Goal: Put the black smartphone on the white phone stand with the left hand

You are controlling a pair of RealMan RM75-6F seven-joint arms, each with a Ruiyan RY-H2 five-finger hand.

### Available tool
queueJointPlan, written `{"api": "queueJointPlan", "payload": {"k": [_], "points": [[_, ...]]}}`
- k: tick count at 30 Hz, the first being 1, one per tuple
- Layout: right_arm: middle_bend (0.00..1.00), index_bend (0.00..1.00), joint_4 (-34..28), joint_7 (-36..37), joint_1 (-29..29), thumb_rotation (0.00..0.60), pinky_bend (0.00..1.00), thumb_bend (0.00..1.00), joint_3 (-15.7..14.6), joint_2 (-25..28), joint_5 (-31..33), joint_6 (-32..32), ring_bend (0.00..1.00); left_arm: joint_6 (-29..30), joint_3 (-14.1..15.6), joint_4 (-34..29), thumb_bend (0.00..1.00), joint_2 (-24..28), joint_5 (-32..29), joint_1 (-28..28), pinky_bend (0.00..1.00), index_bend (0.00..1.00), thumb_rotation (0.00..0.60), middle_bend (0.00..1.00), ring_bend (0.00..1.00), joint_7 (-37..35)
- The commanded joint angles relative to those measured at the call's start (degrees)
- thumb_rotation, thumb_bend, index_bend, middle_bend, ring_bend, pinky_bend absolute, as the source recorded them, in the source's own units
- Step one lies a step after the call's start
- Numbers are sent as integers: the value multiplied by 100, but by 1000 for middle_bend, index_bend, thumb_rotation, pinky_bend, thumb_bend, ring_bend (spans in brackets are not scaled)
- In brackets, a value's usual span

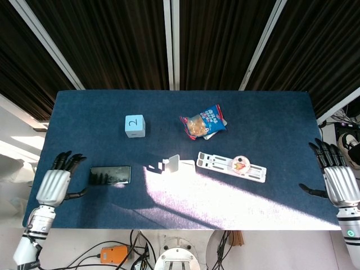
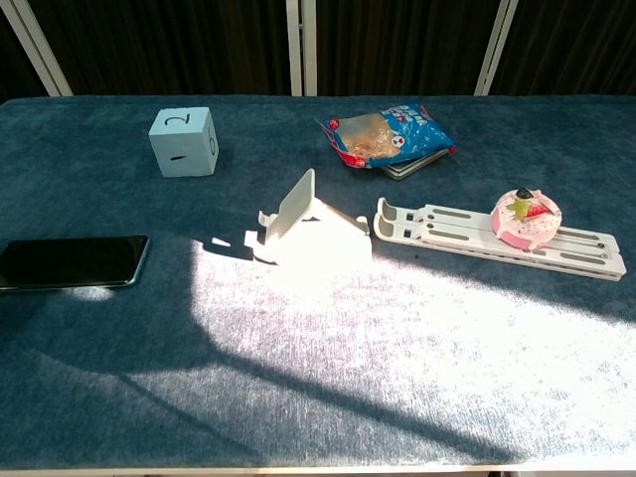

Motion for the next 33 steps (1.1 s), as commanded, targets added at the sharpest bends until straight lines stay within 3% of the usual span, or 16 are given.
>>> {"api": "queueJointPlan", "payload": {"k": [1, 7, 18, 33], "points": [[0, 0, 15, 10, -6, 600, 32, 109, -1, -9, 20, -2, 0, -817, -158, -123, 121, -278, -517, -530, 0, 223, 600, 143, 27, 679], [0, 0, 34, -8, 18, 600, 32, 109, -3, -36, 85, -78, 0, -1474, -315, 39, 129, -655, -1337, -946, 0, 223, 600, 143, 22, 1172], [0, 0, 87, 5, 66, 600, 32, 110, 0, -82, 178, -201, 0, -1733, -322, 179, 172, -984, -2163, -1276, 0, 223, 600, 143, 13, 1664], [0, 0, 144, 43, 75, 600, 32, 109, -13, -115, 218, -242, 0, -1646, -168, 502, 144, -1359, -2477, -1450, 0, 223, 600, 143, 14, 1841]]}}
